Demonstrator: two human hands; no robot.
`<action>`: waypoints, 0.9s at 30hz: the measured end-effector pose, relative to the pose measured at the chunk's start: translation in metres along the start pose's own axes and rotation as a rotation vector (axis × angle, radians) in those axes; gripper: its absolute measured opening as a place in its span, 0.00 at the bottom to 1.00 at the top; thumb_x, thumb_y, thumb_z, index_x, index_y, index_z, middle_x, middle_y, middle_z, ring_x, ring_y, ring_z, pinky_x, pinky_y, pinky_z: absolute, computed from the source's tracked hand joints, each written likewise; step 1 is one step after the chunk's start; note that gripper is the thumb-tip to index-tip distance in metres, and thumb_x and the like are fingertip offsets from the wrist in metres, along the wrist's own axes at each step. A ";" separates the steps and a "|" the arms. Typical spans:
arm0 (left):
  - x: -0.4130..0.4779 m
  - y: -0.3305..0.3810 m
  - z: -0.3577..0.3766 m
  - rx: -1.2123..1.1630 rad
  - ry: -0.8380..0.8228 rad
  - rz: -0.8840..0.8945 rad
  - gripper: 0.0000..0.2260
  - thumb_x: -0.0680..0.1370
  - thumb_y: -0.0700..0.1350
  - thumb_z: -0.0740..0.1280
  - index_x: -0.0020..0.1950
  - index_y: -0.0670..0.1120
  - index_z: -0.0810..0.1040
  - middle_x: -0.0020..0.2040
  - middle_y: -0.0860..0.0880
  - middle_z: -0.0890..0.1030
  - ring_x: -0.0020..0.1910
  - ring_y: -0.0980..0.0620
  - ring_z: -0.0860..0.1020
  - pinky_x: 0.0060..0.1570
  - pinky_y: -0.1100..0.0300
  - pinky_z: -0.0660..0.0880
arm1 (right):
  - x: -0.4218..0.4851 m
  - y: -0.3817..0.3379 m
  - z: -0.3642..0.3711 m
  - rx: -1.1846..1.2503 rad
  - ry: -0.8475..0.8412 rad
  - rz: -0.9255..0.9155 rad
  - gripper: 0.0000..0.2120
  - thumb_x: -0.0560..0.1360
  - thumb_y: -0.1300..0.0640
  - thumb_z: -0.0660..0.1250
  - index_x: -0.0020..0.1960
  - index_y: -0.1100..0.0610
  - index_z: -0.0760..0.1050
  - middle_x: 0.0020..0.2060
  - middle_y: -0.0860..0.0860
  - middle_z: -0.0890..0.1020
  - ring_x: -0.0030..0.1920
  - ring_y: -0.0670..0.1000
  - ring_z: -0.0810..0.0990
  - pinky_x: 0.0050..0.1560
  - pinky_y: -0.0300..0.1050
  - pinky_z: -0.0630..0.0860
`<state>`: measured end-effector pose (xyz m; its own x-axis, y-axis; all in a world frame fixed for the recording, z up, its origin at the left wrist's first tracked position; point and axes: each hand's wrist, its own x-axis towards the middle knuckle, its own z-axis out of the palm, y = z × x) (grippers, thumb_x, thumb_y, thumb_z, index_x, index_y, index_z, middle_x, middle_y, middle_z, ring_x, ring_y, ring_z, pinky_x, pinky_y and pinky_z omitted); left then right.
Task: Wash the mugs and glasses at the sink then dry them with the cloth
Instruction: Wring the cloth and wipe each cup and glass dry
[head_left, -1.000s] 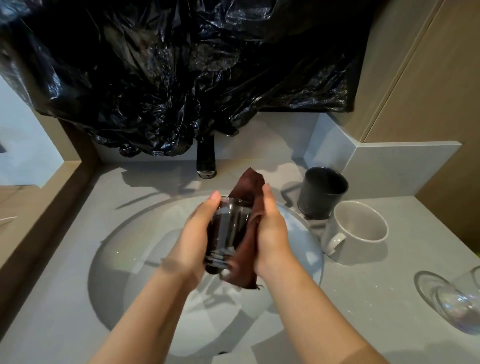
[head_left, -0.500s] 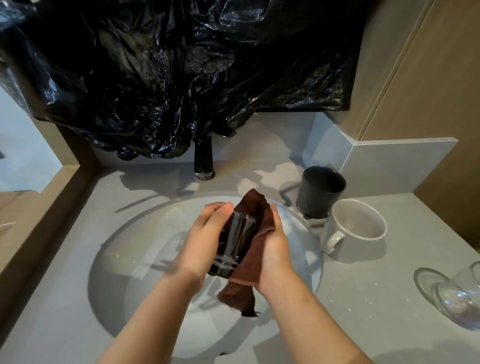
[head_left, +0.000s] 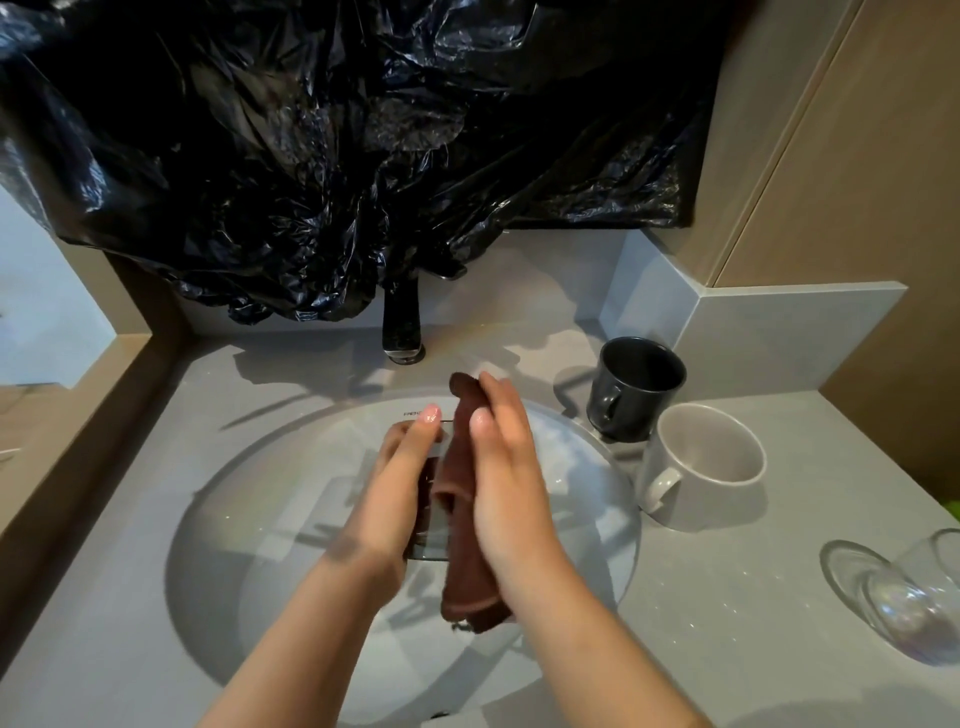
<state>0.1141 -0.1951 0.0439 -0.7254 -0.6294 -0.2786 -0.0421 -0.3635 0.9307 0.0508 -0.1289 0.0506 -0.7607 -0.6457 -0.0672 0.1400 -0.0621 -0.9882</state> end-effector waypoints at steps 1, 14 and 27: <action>-0.001 0.000 0.000 -0.036 -0.019 -0.027 0.30 0.64 0.67 0.65 0.58 0.48 0.77 0.49 0.42 0.83 0.44 0.46 0.83 0.35 0.57 0.77 | 0.005 -0.011 -0.003 0.135 -0.028 0.117 0.11 0.76 0.42 0.59 0.54 0.39 0.76 0.59 0.46 0.79 0.57 0.44 0.78 0.59 0.43 0.74; 0.006 0.003 -0.004 -0.274 -0.038 -0.039 0.27 0.71 0.56 0.70 0.63 0.41 0.75 0.53 0.42 0.82 0.49 0.44 0.82 0.40 0.54 0.79 | -0.006 0.001 0.001 -0.496 -0.130 -0.260 0.21 0.81 0.48 0.54 0.69 0.29 0.55 0.74 0.33 0.49 0.72 0.33 0.49 0.71 0.35 0.53; 0.007 0.005 0.009 -0.219 0.205 0.151 0.20 0.65 0.55 0.70 0.51 0.48 0.71 0.48 0.43 0.80 0.46 0.46 0.82 0.46 0.49 0.79 | -0.016 0.013 0.000 -0.144 -0.128 -0.038 0.23 0.79 0.53 0.61 0.69 0.33 0.61 0.65 0.39 0.73 0.64 0.40 0.72 0.67 0.43 0.69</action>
<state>0.1028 -0.1954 0.0491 -0.5583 -0.8042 -0.2037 0.2203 -0.3804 0.8982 0.0653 -0.1195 0.0387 -0.6757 -0.7369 -0.0208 0.0138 0.0155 -0.9998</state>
